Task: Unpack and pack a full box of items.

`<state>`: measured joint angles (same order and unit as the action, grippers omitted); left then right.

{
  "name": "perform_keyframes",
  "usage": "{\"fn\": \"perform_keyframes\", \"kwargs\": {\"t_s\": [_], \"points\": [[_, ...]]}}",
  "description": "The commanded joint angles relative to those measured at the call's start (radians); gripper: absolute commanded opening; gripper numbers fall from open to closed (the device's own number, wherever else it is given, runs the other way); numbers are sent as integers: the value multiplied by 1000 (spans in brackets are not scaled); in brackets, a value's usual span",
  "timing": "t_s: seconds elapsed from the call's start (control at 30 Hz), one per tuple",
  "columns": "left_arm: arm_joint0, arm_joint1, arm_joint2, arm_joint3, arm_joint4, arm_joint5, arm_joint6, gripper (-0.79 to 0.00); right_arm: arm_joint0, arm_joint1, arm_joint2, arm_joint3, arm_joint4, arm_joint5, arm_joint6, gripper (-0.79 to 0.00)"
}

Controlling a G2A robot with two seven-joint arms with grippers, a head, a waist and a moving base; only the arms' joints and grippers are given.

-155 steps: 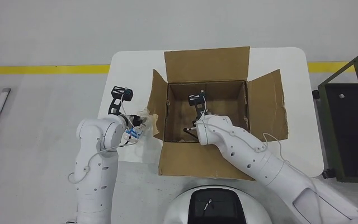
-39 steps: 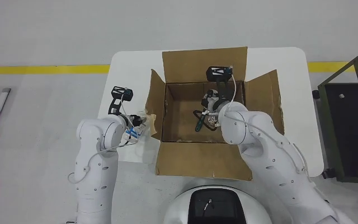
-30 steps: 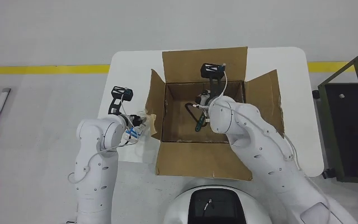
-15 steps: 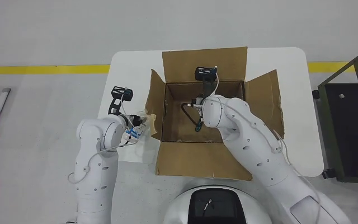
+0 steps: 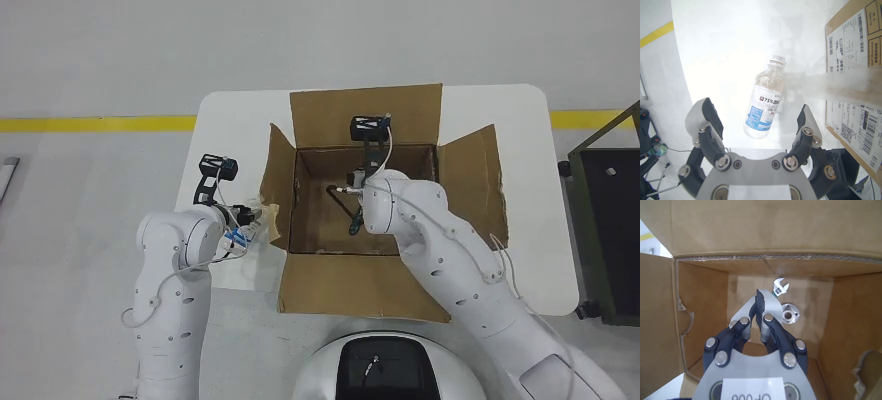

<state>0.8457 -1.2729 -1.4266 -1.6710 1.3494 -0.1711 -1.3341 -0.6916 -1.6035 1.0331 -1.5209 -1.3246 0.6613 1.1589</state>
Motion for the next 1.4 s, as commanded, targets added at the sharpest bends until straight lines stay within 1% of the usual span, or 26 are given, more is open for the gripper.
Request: {"fn": "perform_keyframes", "kwargs": {"t_s": [0.0, 0.2, 0.4, 0.57, 0.67, 0.77, 0.93, 1.1, 1.13, 1.17, 1.2, 1.23, 1.27, 1.3, 1.37], "points": [[0, 0, 0, 0, 0, 0, 0, 0, -7, -8, 16, 5, -40, -25, 26, -785], [0, 0, 0, 0, 0, 0, 0, 0, -50, -55, 102, -32, -143, -126, 127, -785], [0, 0, 0, 0, 0, 0, 0, 0, -100, -126, 152, -85, -293, -238, 238, -785], [0, 0, 0, 0, 0, 0, 0, 0, -100, -126, 152, -85, -293, -238, 238, -785], [0, 0, 0, 0, 0, 0, 0, 0, -129, -125, 171, -82, -257, -254, 195, -785], [0, 0, 0, 0, 0, 0, 0, 0, -126, -127, 170, -66, -250, -254, 203, -785], [0, 0, 0, 0, 0, 0, 0, 0, -104, -134, 157, -10, -251, -226, 226, -785], [0, 0, 0, 0, 0, 0, 0, 0, -68, -145, 153, 77, -257, -226, 226, -785], [0, 0, 0, 0, 0, 0, 0, 0, -62, -148, 151, 96, -256, -228, 228, -770], [0, 0, 0, 0, 0, 0, 0, 0, -55, -150, 151, 110, -254, -227, 227, -699], [0, 0, 0, 0, 0, 0, 0, 0, -49, -153, 148, 127, -259, -229, 229, -646], [0, 0, 0, 0, 0, 0, 0, 0, -44, -155, 146, 145, -260, -232, 232, -499], [0, 0, 0, 0, 0, 0, 0, 0, -37, -158, 143, 161, -265, -236, 236, -428], [0, 0, 0, 0, 0, 0, 0, 0, -32, -159, 141, 170, -267, -238, 237, 0], [0, 0, 0, 0, 0, 0, 0, 0, -32, -159, 141, 170, -267, -238, 237, 0]]}}
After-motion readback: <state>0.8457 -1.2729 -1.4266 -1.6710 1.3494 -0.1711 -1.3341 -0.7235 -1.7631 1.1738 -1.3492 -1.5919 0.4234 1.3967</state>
